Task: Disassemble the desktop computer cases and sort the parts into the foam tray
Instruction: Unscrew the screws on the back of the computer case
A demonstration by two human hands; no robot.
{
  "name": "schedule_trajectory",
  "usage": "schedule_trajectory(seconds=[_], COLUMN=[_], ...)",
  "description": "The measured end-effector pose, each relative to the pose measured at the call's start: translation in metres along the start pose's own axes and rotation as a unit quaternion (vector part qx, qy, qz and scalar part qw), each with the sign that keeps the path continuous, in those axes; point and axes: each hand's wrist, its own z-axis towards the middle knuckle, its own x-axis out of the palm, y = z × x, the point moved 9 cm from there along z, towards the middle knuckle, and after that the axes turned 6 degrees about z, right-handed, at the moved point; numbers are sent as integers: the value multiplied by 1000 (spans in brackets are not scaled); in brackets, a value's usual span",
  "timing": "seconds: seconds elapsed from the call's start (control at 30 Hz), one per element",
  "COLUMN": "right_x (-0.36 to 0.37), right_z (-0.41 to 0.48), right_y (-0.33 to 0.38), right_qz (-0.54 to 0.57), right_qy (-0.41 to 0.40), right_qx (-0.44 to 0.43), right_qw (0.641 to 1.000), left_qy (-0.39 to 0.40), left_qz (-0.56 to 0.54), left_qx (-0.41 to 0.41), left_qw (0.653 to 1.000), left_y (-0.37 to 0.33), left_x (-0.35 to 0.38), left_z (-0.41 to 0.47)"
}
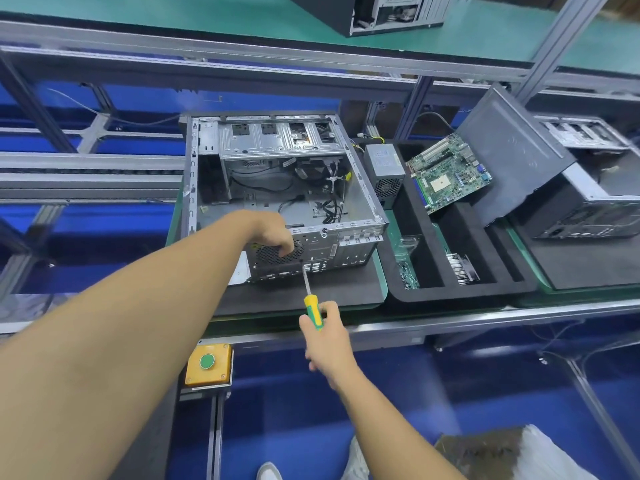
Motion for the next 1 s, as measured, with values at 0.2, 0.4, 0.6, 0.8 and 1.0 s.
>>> schedule_trajectory(seconds=[0.2,0.4,0.6,0.8,1.0], right_x=[38,27,-21,1,20], right_z=[-16,-13,-15,-6,-17], right_y=[-7,-7,26,0,-7], right_qz=[387,325,-325,148,399], right_qy=[233,191,-99,63,218], right_qx=[237,177,-49,91,262], right_qw=[860,909,939,983,852], left_qy=[0,4,-26,-87,-210], left_qz=[-8,-28,-65,-20,85], left_qx=[8,3,-14,18,112], left_qw=[1000,1000,997,996,968], left_y=[0,0,-1,-6,-16], left_x=[0,2,-1,-7,-13], left_z=[1,5,-5,-6,-22])
